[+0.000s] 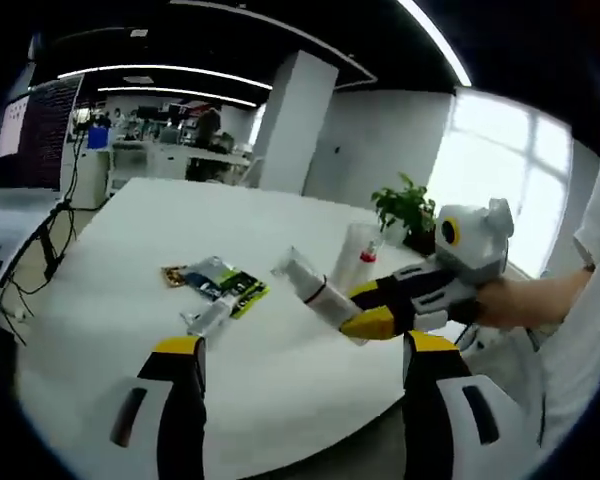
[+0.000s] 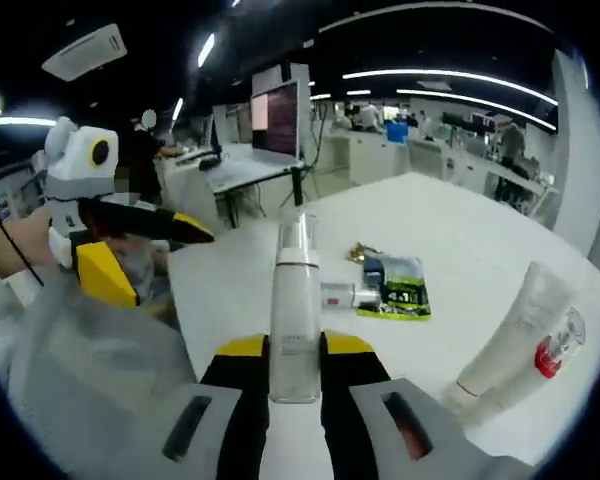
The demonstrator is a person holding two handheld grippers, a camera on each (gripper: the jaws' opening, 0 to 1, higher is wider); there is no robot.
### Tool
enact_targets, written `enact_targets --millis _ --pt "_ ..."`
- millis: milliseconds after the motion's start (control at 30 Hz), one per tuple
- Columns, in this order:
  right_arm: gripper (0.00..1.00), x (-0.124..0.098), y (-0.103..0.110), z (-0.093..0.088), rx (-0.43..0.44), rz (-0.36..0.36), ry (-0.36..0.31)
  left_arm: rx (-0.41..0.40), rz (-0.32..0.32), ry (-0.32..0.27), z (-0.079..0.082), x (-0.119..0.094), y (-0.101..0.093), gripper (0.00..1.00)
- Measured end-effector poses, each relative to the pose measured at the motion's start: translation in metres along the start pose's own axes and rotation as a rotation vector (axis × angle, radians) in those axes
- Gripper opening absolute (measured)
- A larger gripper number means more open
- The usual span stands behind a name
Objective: Arrange the skincare products in the storage area until every visible bottle or jar stands upright without overlapping.
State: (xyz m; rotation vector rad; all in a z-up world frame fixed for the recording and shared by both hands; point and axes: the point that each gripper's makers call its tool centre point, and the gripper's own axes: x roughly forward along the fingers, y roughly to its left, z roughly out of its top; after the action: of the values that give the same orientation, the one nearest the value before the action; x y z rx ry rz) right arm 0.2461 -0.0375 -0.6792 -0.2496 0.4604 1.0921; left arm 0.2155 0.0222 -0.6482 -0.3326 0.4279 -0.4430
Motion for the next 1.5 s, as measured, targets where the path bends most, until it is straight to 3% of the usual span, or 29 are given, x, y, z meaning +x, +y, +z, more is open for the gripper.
enact_targets --millis 233,500,900,1133,1200,1300,1500 --pt "0.18 -0.001 0.042 0.02 -0.029 0.031 -0.062 -0.09 0.032 -0.034 0.008 -0.012 -0.006 0.64" --pt "0.18 -0.003 0.064 0.036 -0.073 0.027 -0.109 -0.179 0.041 -0.075 0.016 -0.021 -0.014 0.56" --pt "0.18 -0.02 0.078 0.049 -0.163 -0.045 -0.166 -0.163 0.098 -0.134 0.025 -0.026 -0.011 0.28" --pt "0.18 -0.033 0.071 0.049 -0.176 -0.099 -0.172 -0.173 0.034 -0.144 0.031 -0.017 -0.031 0.24" --pt "0.18 -0.038 0.068 0.049 -0.173 -0.109 -0.178 -0.151 0.053 -0.167 0.033 -0.017 -0.032 0.24" --pt "0.19 -0.043 0.066 0.047 -0.184 -0.126 -0.168 -0.174 0.029 -0.173 0.033 -0.016 -0.038 0.23" --pt "0.21 -0.056 0.067 0.052 -0.094 -0.082 -0.203 -0.252 -0.104 -0.168 0.041 -0.015 -0.059 0.19"
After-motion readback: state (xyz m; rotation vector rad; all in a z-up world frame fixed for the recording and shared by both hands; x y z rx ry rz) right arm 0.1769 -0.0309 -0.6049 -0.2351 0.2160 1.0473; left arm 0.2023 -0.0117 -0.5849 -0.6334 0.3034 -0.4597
